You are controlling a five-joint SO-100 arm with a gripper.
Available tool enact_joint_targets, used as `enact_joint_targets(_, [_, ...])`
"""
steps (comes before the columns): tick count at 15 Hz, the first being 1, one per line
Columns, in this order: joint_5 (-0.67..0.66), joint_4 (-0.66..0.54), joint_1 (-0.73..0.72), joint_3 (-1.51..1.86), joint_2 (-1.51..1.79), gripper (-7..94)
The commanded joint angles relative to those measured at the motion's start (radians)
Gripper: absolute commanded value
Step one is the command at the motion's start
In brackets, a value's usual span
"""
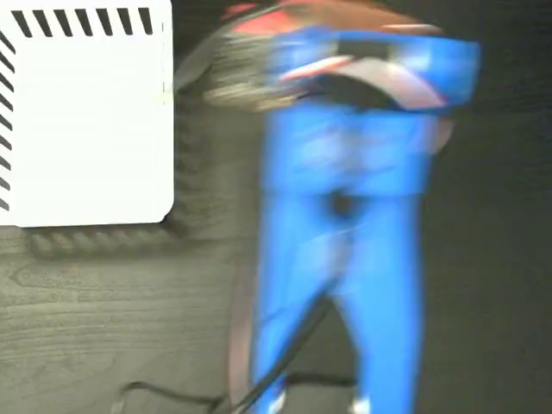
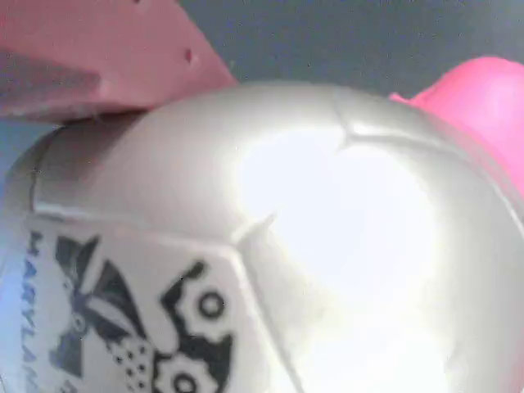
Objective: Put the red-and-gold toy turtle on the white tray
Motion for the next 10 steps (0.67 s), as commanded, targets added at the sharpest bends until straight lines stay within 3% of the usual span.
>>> enact_joint_targets(1, [0.031, 0.003, -0.173, -0.029, 0.114, 0])
enact_joint_targets(4, [0.087, -0.014, -0.322, -0.061, 0.012, 0])
enact_joint_targets(10, [0.184, -0.144, -0.442, -0.181, -0.314, 0])
